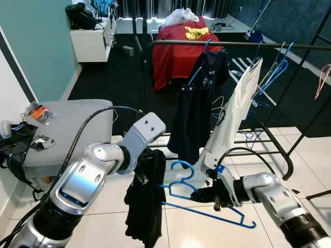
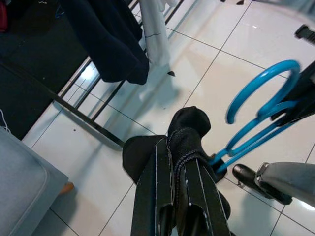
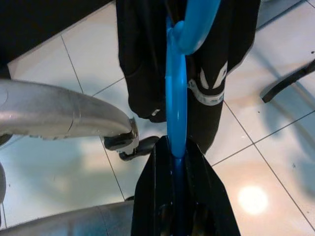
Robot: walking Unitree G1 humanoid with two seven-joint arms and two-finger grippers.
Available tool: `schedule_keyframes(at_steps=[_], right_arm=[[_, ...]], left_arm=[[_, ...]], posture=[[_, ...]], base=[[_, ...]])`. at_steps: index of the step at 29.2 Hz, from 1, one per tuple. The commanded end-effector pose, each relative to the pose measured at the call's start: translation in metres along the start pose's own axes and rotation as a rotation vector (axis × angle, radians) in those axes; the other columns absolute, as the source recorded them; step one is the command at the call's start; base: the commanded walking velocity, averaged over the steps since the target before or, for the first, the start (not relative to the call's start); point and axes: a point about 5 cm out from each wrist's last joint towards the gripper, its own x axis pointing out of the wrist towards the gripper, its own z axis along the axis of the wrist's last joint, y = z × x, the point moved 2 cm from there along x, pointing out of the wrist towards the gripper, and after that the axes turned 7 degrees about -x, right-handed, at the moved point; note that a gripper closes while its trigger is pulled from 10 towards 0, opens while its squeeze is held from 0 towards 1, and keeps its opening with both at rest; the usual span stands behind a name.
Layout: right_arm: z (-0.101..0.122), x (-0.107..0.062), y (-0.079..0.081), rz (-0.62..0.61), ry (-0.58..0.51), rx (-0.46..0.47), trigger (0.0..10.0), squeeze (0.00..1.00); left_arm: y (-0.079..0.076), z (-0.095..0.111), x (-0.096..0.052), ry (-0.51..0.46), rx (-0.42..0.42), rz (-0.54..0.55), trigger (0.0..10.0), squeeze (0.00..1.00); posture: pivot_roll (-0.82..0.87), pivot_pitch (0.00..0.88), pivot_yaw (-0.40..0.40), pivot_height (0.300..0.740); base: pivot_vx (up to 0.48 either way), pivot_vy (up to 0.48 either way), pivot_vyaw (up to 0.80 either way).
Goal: Hang hanger
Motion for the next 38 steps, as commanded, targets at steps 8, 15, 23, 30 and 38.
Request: schedule_keyframes(at_steps=[8,15,23,30,38], right_arm=[[0.01,0.012,-0.009,0.006,0.025,-0.01,10.0,0.0],[0.022,0.01,-0.011,0.05,0.026,-0.062,10.0,0.0],[0.033,0.01,-0.022,0.0,0.01,-0.132,10.0,0.0],[0.041,0.01,-0.034,-0.097,-0.024,-0.137,10.0,0.0],[0.027,0.026,-0.023,0.024,0.021,-0.086,10.0,0.0]], left_arm=[[-0.007,0.0,0.0,0.012,0.025,-0.026,10.0,0.0],[-0.006,-0.005,0.001,0.036,0.051,-0.014,10.0,0.0],[-0.006,-0.005,0.003,0.041,0.064,-0.01,10.0,0.0],[-0.006,-0.004,0.003,0.043,0.07,-0.01,10.0,0.0],[-0.012,0.012,0.001,-0.013,0.028,-0.049,10.0,0.0]], posture=[[0.01,0.038,-0.017,0.74],[0.01,0.037,-0.018,0.74],[0.01,0.036,-0.017,0.74],[0.01,0.035,-0.012,0.74],[0.01,0.032,-0.009,0.74]], base=[[0.0,0.0,0.0],[0.0,0.0,0.0],[0.0,0.0,0.0],[0.0,0.0,0.0],[0.0,0.0,0.0]])
